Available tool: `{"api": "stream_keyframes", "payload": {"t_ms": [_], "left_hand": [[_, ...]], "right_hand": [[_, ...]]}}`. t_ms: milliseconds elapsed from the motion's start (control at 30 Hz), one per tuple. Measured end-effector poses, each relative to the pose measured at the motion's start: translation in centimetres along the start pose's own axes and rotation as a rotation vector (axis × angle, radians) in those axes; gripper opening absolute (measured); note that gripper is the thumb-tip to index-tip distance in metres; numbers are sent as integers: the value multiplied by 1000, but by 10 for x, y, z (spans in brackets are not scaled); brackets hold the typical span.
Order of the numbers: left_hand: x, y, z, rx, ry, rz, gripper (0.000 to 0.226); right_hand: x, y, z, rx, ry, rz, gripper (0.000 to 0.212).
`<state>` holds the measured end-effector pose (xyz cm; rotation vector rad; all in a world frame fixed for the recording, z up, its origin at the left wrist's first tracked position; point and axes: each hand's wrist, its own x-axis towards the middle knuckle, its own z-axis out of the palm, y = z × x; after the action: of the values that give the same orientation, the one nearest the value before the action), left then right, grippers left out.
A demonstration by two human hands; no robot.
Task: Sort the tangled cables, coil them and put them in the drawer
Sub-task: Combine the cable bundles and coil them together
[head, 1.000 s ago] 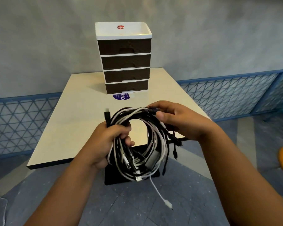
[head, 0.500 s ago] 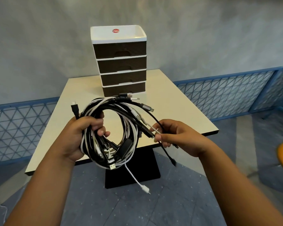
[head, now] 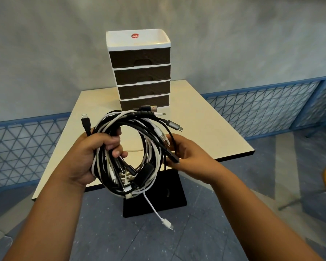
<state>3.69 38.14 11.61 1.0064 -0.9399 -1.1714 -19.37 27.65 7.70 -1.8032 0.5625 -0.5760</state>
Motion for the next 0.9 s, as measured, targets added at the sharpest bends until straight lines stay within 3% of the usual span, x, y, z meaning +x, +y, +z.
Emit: {"api": "stream_keyframes", "payload": {"t_ms": [100,200,300,400,567,633,733,833,900], "left_hand": [[0,3,0,7,-11,8,13],[-1,7,-5,-10,-2,23,16],[-2,9,-10,-34,3,29,17],[-2,9,-14,-100,-64,8,40],[-1,11,-8,-138,-129,3,39],[0,11,-6,-134,-138,10,39],[1,10,-6,-116,-143,12,39],[2,9,-6,-86,-122,2,40],[2,8,-3,-69,-113,-9,34]], "right_hand": [[-2,1,-2,107,-51,27,19],[-12,6,-16,328,-152,84,30],[-17,6,-22,467,-239,33,29],[-15,-2,-20,274,-195,-38,20],[-8,-6,-9,31,-63,-8,12],[-8,-5,-6,12,-55,-20,4],[-12,-9,-14,-2,-11,-56,11],[-14,-12,-26,233,33,0,14],[-13,-10,-30,204,75,22,11]]}}
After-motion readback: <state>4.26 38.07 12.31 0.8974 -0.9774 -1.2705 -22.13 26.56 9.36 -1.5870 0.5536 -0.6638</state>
